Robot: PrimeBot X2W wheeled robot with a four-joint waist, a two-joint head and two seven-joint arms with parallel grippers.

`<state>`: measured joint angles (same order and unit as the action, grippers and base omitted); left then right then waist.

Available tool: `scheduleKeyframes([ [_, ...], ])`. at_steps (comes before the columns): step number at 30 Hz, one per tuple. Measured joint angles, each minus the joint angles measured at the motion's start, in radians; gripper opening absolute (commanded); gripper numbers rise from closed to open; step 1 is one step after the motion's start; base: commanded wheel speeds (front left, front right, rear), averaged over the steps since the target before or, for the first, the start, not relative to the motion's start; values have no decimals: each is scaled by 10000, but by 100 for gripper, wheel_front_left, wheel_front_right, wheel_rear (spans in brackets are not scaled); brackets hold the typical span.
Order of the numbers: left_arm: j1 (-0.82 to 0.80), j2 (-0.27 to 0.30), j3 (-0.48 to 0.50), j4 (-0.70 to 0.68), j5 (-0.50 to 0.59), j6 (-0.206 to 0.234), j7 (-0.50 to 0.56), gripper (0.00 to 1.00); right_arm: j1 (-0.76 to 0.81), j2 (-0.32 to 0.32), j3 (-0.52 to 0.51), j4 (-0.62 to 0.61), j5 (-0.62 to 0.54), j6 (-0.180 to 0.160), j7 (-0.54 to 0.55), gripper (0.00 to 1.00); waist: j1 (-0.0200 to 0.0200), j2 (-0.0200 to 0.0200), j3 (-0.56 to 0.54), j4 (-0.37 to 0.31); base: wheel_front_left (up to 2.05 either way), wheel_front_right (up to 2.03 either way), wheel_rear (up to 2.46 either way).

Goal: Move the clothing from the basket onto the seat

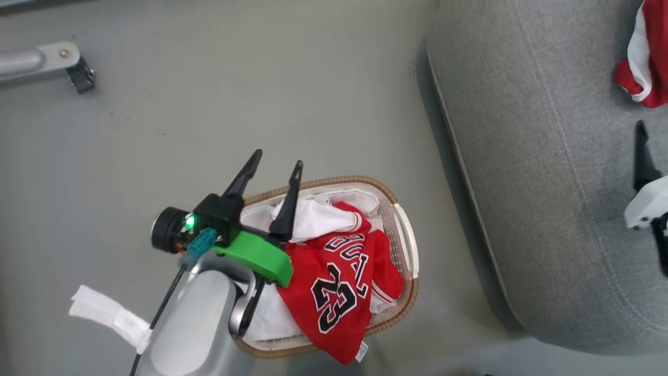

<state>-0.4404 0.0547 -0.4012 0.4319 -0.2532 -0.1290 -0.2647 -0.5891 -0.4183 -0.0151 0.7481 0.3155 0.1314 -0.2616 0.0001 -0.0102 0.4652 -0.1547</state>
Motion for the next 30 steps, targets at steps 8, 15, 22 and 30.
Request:
scheduleKeyframes([
  [8, 892, -36, 1432, -518, 249, 387, -2, 100, 1085, 1170, 297, -2487, -453, 0, -2, 100, 0, 0, -1022, 327, 0, 0, 0],
  [15, 1682, -40, 2372, -784, 667, 579, 0, 100, 1585, 1931, 380, -3367, -673, 0, -2, 100, -1, 0, -1836, 1017, 0, 0, 0],
  [22, 2512, -46, 2821, -970, 704, 650, 0, 100, 2709, 2410, 276, -3542, -1030, 0, -2, 100, -1, 0, -2583, 1605, 0, 0, 0],
  [30, 3507, -46, 3183, -949, 399, 757, 0, 100, 3687, 2631, 476, -3605, -1076, 0, -2, 100, -1, 0, -3368, 1955, 0, 0, 0],
])
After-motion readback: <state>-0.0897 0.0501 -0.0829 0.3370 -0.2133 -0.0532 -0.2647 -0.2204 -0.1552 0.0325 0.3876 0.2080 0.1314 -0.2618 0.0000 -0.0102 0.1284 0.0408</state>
